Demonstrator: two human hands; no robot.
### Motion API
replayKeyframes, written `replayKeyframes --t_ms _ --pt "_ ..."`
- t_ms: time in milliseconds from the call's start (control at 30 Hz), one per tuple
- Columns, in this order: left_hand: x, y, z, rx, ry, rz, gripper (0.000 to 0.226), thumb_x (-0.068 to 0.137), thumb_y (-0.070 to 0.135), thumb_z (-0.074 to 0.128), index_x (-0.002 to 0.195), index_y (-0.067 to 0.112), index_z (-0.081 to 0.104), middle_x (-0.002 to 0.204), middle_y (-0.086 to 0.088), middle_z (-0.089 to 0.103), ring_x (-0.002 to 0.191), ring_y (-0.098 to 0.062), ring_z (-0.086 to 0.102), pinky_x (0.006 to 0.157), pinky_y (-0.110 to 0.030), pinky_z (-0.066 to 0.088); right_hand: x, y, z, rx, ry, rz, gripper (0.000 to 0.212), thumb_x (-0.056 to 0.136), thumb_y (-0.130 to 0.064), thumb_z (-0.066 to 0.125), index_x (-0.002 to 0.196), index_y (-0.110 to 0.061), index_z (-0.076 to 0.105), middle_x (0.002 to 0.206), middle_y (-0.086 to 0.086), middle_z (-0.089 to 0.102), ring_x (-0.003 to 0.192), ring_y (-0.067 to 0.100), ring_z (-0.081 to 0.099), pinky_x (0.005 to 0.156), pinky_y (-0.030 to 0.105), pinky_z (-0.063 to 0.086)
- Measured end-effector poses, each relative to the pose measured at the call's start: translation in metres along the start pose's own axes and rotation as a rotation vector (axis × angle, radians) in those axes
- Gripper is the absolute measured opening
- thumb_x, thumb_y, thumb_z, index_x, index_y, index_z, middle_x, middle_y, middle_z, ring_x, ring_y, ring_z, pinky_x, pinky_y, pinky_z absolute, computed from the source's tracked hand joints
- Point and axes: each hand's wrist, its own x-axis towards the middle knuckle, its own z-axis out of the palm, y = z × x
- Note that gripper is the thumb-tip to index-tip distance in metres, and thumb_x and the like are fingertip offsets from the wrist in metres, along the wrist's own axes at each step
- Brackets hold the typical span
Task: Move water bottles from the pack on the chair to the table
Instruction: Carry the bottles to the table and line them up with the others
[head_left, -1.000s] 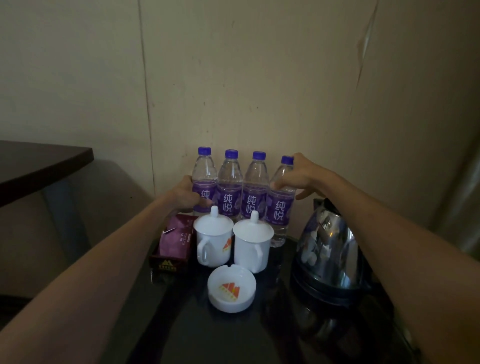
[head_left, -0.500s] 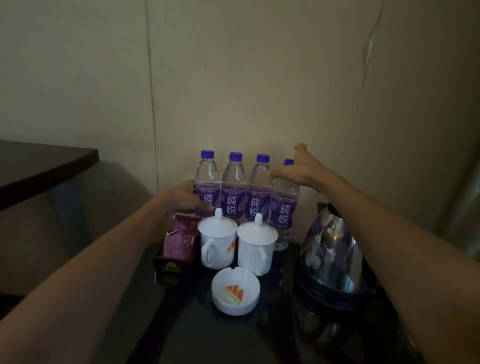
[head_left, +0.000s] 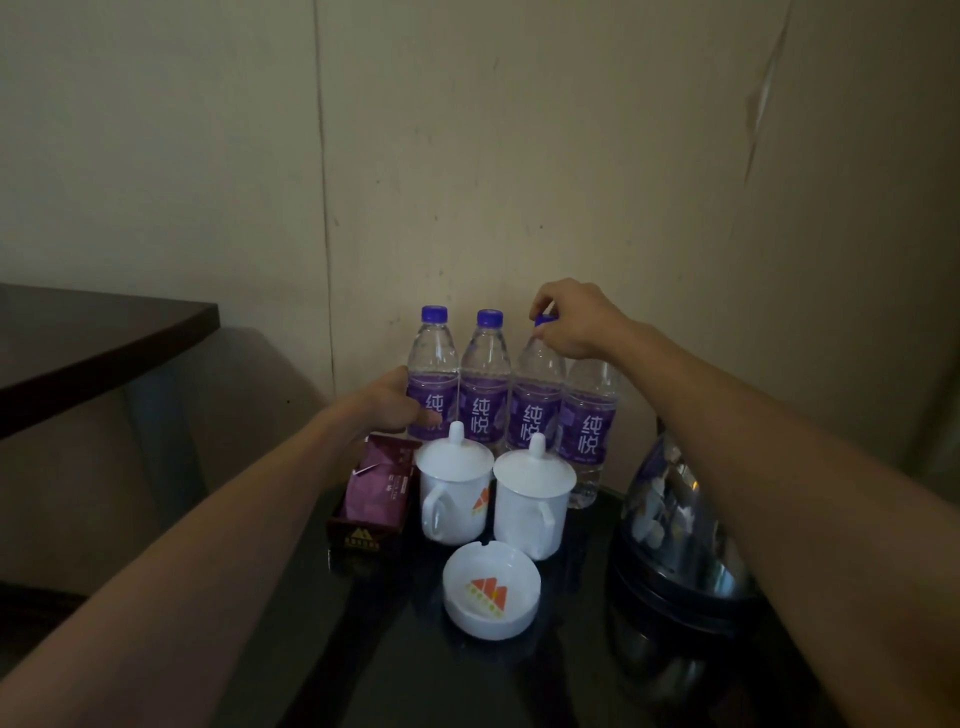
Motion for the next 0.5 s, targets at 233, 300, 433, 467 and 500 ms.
replayKeyframes --t_ms 233,300,433,467,500 --pt "0.0012 -0.0006 -0.0023 0.033 -0.019 0.009 0.036 0.090 -0.003 0.069 0.125 0.001 0.063 0.122 -0.020 0.068 0.117 -0.033 0.063 0.101 -0.040 0.047 -0.0016 -0.0007 -0.0041 0.059 -0.033 -0.043 0.026 0.091 -0.005 0.069 0.116 -0.013 0.072 0.126 0.016 0.065 0.105 0.029 0.066 0.079 0.030 0.049" --pt "0.0015 -0.0006 -0.0025 0.030 -0.012 0.001 0.039 0.090 -0.001 0.070 0.128 0.003 0.061 0.124 -0.017 0.068 0.118 -0.031 0.063 0.103 -0.041 0.047 -0.0018 -0.0014 -0.0052 0.058 -0.041 -0.051 0.026 0.091 -0.005 0.070 0.116 -0.014 0.072 0.125 0.015 0.066 0.105 0.028 0.066 0.079 0.030 0.049" --pt "0.0003 -0.0024 -0.0031 0.025 0.003 -0.011 0.042 0.089 0.000 0.072 0.129 0.003 0.061 0.126 -0.018 0.067 0.120 -0.033 0.062 0.110 -0.049 0.045 -0.0017 -0.0026 -0.0051 0.066 -0.051 -0.069 0.026 0.091 -0.006 0.072 0.115 -0.013 0.072 0.122 0.014 0.067 0.105 0.026 0.066 0.079 0.030 0.049" --pt "-0.0005 -0.0016 -0.0036 0.016 0.005 -0.008 0.042 0.089 0.000 0.072 0.129 0.003 0.060 0.126 -0.018 0.067 0.120 -0.033 0.062 0.110 -0.051 0.044 -0.0023 -0.0021 -0.0070 0.062 -0.053 -0.076 0.025 0.091 -0.006 0.072 0.115 -0.014 0.073 0.121 0.013 0.068 0.104 0.025 0.066 0.079 0.029 0.048" --pt "-0.0011 -0.0025 -0.0045 0.009 0.005 -0.008 0.043 0.089 0.000 0.072 0.130 0.004 0.060 0.126 -0.018 0.067 0.120 -0.033 0.062 0.110 -0.052 0.044 -0.0022 -0.0021 -0.0073 0.059 -0.058 -0.082 0.025 0.090 -0.007 0.073 0.114 -0.014 0.073 0.120 0.012 0.068 0.103 0.025 0.066 0.079 0.029 0.048"
